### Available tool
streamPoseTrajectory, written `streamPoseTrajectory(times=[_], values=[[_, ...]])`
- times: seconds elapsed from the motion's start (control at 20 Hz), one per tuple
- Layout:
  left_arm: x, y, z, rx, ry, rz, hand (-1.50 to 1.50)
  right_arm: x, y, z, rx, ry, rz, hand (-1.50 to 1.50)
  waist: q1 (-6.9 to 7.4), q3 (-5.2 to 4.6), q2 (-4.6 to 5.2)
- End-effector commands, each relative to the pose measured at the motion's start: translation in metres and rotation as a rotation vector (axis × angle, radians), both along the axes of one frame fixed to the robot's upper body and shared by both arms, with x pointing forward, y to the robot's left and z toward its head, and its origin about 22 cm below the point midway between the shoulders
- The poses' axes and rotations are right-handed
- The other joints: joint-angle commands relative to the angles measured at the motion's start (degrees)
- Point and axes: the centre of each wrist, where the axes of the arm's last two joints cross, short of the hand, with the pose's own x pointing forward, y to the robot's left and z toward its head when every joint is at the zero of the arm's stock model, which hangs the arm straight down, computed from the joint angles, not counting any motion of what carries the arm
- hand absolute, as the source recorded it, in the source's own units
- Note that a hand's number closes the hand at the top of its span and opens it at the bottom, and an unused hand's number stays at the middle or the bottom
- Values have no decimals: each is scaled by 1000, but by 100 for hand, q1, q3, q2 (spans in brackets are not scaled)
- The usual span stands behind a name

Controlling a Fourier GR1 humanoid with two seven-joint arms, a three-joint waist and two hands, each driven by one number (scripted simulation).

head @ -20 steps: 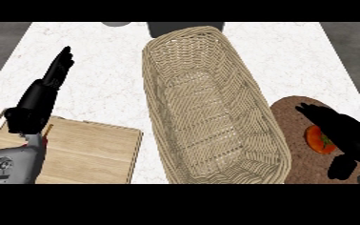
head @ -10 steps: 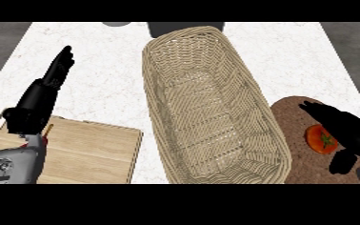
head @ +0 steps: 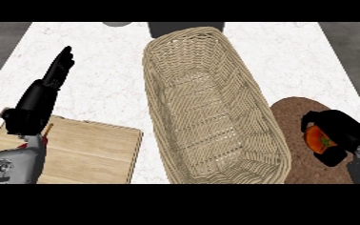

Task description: Pick the tomato from the placemat and place it in the basket

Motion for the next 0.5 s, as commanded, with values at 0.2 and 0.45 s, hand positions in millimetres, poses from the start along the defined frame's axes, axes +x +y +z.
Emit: streamPoseTrajectory(times=[0.2, 0.45], values=[[11, -20, -4, -7, 1, -17, 0, 34, -16, -3, -6, -55, 106, 150, 39, 45, 47], [8, -17, -7, -15, -6, -52, 0, 82, -28, 20, -26, -84, 169, 150, 340, 64, 137]])
